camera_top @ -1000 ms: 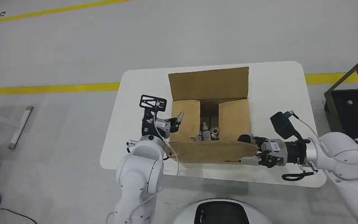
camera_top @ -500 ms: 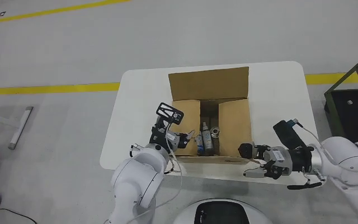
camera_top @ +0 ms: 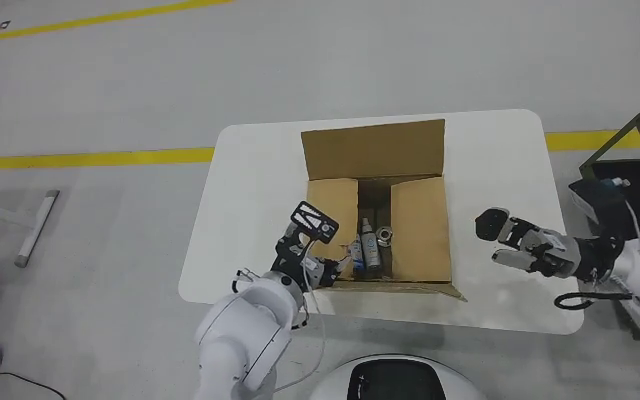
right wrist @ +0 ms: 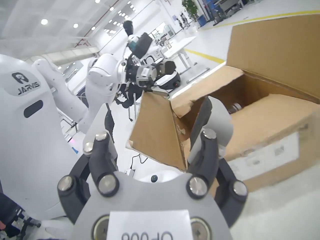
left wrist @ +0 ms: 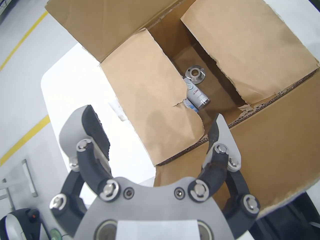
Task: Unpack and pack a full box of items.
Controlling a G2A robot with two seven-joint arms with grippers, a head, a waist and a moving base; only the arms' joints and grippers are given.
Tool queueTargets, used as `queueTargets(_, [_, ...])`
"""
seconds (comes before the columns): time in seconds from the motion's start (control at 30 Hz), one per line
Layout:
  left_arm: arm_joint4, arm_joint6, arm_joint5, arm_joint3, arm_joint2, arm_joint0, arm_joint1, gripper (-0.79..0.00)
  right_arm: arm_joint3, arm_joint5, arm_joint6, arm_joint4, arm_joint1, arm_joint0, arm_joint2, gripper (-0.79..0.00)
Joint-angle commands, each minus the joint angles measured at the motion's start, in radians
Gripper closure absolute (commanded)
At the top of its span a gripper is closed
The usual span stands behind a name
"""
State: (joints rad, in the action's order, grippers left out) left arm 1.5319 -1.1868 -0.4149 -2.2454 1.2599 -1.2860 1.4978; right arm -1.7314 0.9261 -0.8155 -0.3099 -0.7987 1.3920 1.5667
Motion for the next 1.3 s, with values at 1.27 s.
queueTargets(1.27, [-0.072, 0.033, 0.188, 0.026, -0.023, 0.052, -0.031, -0.785, -0.033, -0.125, 0.069, 0.451, -0.044, -0.119, -0.291, 0.000])
